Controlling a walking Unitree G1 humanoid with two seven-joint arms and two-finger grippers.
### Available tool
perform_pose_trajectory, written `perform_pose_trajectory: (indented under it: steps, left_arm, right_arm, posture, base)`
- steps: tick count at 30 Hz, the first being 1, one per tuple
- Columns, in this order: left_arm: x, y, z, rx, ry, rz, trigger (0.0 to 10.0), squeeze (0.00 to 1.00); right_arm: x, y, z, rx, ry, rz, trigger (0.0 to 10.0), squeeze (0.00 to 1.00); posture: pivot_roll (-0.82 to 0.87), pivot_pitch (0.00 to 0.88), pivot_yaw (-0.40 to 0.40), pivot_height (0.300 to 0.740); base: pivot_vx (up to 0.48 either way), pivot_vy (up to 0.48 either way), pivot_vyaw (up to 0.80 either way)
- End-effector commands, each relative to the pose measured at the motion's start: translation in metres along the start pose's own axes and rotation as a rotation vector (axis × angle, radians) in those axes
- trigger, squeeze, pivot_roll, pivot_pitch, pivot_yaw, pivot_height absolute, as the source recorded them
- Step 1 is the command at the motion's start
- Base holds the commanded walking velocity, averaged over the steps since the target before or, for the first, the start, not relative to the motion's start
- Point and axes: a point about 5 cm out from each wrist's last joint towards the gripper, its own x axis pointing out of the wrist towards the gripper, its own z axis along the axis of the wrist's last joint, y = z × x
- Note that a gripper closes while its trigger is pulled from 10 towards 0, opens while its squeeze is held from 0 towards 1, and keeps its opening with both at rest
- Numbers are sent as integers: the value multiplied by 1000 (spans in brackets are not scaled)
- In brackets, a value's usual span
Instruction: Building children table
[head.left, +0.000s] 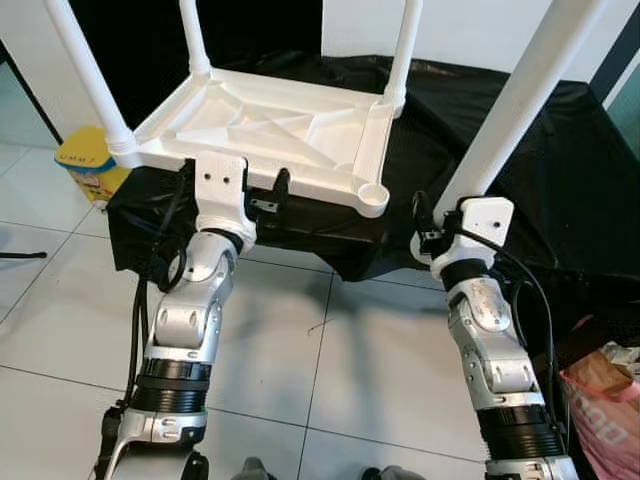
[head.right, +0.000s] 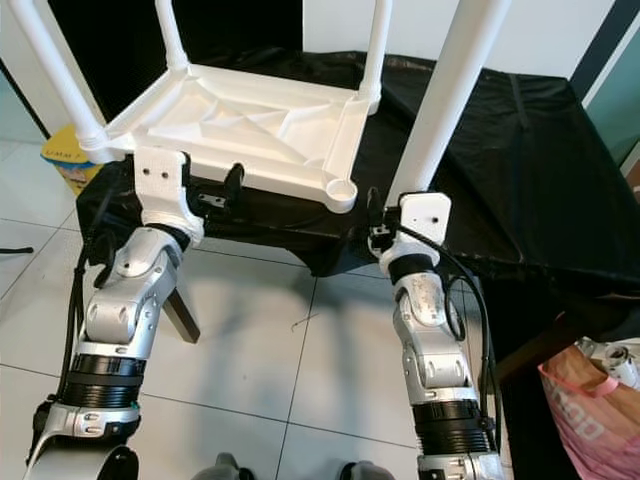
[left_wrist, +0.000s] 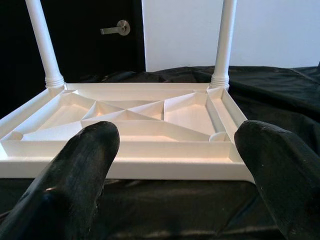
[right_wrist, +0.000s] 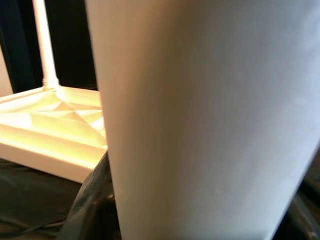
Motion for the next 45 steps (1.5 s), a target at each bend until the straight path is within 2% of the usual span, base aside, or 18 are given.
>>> perform_pose_trajectory:
  steps: [1,15,39,45]
  left_arm:
    - [-1,-1,-1,-14,8,-23,10000,0]
    - [-2,-2,-1,-31,7,-15,10000,0]
    - [-4,0,0,-38,9,-4,10000,0]
    - [-5,-2,-2,-41,16,-2,10000,0]
  right_arm:
    - [1,-1,1,6,-5,-5,10000,0]
    - [2,-5,3,-9,-6,-1,10000,0]
    - [1,-3,5,-12,-4,16,10000,0]
    - [0,-3,4,-11,-2,17,10000,0]
  posture:
    - [93,125,-45,740]
    - [87,137,-56,740]
    - [86,143,-61,740]
    - [83,144,-62,740]
  base:
    - [296,0,0]
    - [297,0,0]
    - [293,0,0]
    - [0,0,0]
